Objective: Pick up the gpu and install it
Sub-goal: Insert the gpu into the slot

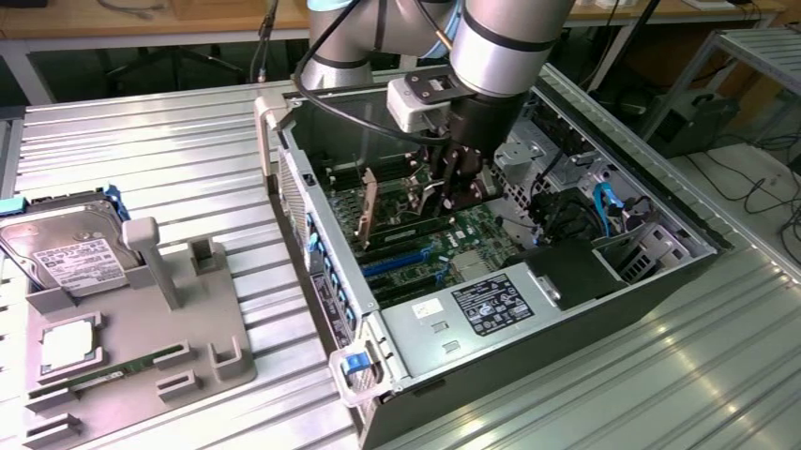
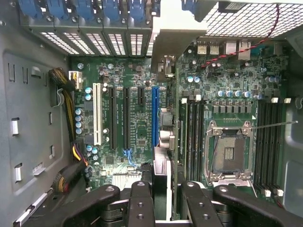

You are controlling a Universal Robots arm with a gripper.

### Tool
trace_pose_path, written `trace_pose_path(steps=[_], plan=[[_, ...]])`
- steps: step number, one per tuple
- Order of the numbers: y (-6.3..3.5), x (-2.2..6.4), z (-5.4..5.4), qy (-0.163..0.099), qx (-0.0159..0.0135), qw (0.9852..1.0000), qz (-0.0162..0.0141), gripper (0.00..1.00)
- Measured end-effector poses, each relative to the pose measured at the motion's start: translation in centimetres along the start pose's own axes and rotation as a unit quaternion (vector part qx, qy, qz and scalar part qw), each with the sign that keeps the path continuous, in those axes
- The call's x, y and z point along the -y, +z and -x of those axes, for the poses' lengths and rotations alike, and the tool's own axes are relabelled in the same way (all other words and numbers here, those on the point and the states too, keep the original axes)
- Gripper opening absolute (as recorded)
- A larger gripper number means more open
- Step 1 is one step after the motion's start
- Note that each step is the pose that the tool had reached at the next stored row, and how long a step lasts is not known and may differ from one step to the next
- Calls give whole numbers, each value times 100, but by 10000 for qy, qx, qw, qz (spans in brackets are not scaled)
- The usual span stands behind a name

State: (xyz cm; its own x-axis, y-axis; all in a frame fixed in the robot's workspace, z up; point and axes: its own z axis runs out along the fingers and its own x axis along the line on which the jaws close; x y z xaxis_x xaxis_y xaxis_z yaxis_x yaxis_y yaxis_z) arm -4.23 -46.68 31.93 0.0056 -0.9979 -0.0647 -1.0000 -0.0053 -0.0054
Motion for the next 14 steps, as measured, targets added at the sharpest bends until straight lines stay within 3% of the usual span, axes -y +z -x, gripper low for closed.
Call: trace_pose_path(steps=[14], plan=[[5, -2, 0, 0, 1, 10000, 2, 28]])
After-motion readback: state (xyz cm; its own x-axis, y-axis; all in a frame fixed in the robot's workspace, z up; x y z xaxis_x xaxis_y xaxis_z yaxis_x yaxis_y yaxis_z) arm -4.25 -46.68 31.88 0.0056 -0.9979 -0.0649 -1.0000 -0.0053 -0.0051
